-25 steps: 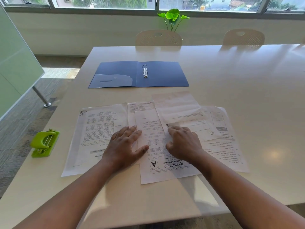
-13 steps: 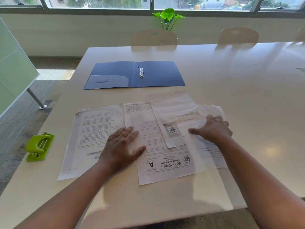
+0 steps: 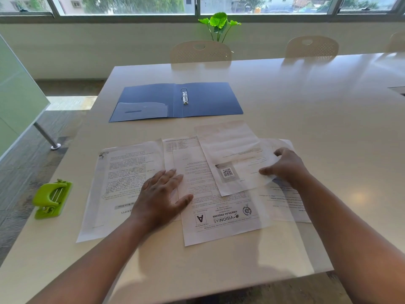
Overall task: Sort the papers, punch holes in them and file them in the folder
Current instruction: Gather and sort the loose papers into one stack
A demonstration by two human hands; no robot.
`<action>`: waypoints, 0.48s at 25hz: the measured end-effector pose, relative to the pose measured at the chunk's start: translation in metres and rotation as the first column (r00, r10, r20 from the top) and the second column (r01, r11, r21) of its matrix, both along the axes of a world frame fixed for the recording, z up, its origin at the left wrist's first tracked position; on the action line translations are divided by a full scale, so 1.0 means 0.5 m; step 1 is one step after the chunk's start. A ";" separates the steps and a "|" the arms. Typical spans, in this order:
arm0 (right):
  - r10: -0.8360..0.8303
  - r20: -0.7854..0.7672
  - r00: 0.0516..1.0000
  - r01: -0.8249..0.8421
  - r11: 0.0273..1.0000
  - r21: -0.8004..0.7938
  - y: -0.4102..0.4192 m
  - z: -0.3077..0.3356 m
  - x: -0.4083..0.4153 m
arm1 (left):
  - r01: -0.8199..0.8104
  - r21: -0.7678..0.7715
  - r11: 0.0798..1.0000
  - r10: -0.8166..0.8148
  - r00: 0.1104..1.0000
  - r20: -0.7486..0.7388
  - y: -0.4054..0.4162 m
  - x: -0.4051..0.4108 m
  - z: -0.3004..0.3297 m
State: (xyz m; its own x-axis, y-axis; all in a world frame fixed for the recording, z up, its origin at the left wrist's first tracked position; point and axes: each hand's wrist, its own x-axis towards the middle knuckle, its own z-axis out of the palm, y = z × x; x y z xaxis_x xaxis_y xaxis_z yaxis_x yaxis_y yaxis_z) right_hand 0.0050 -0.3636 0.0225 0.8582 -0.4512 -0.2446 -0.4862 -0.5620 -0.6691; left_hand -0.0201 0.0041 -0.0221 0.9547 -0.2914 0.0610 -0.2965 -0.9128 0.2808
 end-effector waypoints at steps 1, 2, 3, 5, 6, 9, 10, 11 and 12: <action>-0.035 0.057 0.998 0.031 0.998 0.058 -0.001 -0.004 0.003 | -0.001 0.000 1.000 0.001 1.000 -0.002 0.000 0.000 0.000; -0.066 0.107 0.992 0.053 0.992 0.115 -0.002 -0.006 0.006 | -0.002 0.001 1.000 0.002 1.000 -0.001 0.000 0.001 0.000; -0.087 0.144 0.986 0.062 0.984 0.166 -0.002 -0.005 0.007 | -0.001 0.003 1.000 0.001 1.000 0.001 0.000 0.002 -0.001; -0.099 0.207 0.973 0.049 0.971 0.234 0.000 0.004 0.006 | 0.003 0.005 1.000 -0.003 1.000 -0.001 0.001 0.001 -0.001; -0.098 0.242 0.965 0.034 0.966 0.255 0.002 0.012 0.003 | 0.005 0.002 1.000 -0.005 1.000 -0.004 0.002 0.001 -0.001; -0.108 0.331 0.938 -0.011 0.940 0.340 0.003 0.043 -0.006 | -0.009 -0.045 0.999 0.008 1.000 -0.021 0.003 0.000 0.005; -0.112 0.345 0.932 -0.030 0.924 0.380 0.002 0.055 -0.010 | -0.019 -0.064 0.998 0.016 0.999 -0.049 0.004 0.003 0.007; -0.109 0.355 0.929 -0.051 0.910 0.411 0.001 0.066 -0.012 | -0.033 -0.078 0.996 0.025 0.995 -0.096 0.004 0.009 0.013; -0.094 0.364 0.927 -0.077 0.901 0.427 -0.001 0.077 -0.014 | -0.051 -0.094 0.994 0.036 0.987 -0.156 0.004 0.019 0.022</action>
